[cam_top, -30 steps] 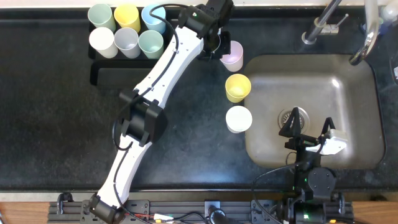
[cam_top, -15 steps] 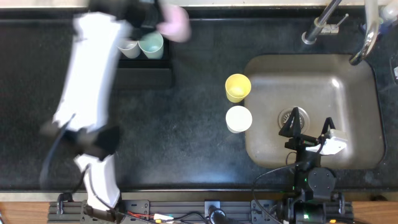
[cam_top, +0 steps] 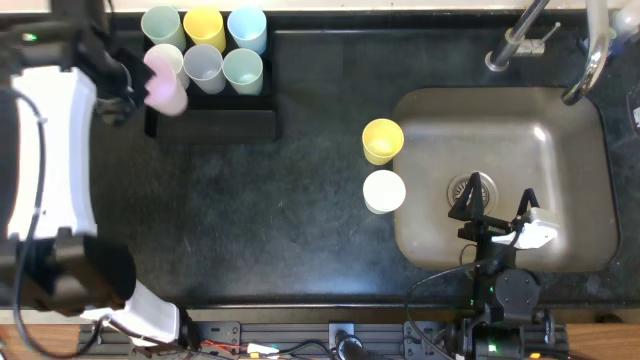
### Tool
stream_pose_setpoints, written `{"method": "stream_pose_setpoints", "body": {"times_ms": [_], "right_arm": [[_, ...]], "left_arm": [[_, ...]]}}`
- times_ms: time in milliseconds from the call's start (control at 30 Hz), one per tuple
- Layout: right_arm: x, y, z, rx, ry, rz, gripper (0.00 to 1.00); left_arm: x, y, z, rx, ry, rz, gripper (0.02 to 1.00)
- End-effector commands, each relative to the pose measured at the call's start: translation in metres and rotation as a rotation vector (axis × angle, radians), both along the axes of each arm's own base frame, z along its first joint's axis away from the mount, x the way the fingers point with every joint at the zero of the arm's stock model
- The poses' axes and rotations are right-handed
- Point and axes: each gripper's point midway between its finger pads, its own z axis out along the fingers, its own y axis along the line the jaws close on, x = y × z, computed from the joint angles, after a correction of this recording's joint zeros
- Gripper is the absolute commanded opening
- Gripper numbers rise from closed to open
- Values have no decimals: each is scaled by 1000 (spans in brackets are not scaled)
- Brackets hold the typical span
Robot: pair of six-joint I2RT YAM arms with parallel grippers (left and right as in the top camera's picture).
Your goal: Store Cups
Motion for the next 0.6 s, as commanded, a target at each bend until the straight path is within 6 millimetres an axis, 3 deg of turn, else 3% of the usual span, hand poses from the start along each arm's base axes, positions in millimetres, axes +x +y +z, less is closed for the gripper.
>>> {"method": "stream_pose_setpoints", "body": {"times_ms": [33, 300, 467, 600], "right_arm": [[0, 0, -3, 4, -2, 0, 998], [0, 0, -3, 4, -2, 0, 993], [0, 0, -3, 4, -2, 0, 998], [0, 0, -3, 3, -2, 0, 996]], "left_arm": [[-2, 10, 5, 2, -34, 46, 36], [-8, 26, -5, 15, -11, 87, 36], [-1, 21, -28, -17, -26, 78, 36], [4, 21, -34, -24, -46, 75, 36]]}}
